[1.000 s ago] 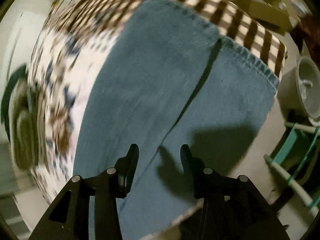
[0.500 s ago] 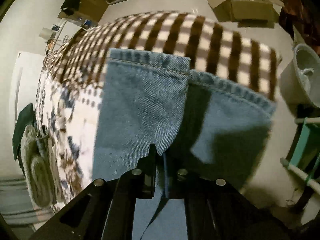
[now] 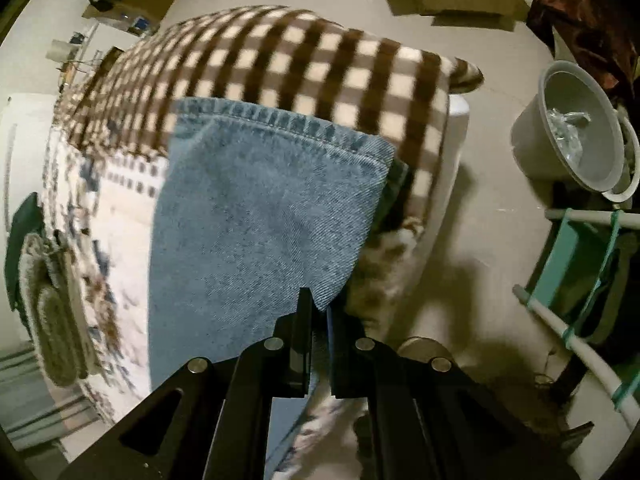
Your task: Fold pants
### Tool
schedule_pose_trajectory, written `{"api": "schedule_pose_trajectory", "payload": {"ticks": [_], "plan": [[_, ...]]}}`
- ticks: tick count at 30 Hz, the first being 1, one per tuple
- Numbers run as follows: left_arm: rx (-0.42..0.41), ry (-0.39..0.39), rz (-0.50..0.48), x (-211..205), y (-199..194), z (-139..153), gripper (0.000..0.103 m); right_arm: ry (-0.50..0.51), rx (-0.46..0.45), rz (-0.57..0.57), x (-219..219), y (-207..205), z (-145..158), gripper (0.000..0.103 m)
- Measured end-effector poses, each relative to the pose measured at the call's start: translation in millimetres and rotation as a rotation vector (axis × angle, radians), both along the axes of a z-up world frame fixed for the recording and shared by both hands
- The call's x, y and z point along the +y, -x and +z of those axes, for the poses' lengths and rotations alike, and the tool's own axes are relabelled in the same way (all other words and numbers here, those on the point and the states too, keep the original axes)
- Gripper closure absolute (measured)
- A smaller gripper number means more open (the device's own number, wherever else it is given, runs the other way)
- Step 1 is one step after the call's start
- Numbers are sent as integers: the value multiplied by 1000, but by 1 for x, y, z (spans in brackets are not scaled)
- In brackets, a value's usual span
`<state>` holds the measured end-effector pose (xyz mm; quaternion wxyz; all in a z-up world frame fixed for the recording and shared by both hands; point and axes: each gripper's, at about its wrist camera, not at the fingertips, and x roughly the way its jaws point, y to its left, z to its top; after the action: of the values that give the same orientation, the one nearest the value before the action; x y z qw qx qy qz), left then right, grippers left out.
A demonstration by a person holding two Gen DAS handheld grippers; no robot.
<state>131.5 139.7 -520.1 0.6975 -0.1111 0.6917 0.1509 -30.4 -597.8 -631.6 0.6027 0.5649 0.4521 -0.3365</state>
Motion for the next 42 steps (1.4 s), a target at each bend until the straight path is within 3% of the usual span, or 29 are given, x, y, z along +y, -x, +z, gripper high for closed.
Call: {"api": "schedule_pose_trajectory", "payload": {"ticks": [4,5,6,8,9,12,13,16,20,22,23,26,28,30,38,42], "plan": [[-20,23,40,4,10,3,99,-1,66,90,1,-17,-10,87],[-38,34,48,9,13,5,99,4,58,117,4,-22,-6,82],[-59,37,58,10,14,8,99,8,54,142,8,-27,-2,68],[-91,43,91,16,15,11,96,5,33,174,19,-33,5,61],[-102,57,111,21,15,10,88,-5,24,185,26,-37,6,61],[-112,100,205,42,15,1,39,-73,-19,210,50,-45,3,60],[-120,116,240,51,17,-3,37,-105,-30,219,61,-46,0,60],[-122,110,349,70,20,-16,37,-201,-63,255,103,-58,-12,60],[-142,93,413,84,21,-28,42,-299,-80,322,161,-74,-31,60],[-166,83,399,85,19,-30,68,-332,-78,320,184,-78,-41,60],[-164,47,384,83,17,-29,71,-344,-79,309,190,-78,-45,60],[-183,13,362,77,16,-23,80,-317,-38,263,205,-79,-55,63],[-196,18,359,75,17,-16,82,-275,-16,233,212,-79,-56,89],[-205,29,356,72,20,-7,83,-248,-3,230,217,-79,-54,99],[-189,50,331,83,15,25,89,-185,57,340,226,-81,-19,101],[-154,33,302,87,16,8,89,-195,87,386,220,-76,-18,101]]}}
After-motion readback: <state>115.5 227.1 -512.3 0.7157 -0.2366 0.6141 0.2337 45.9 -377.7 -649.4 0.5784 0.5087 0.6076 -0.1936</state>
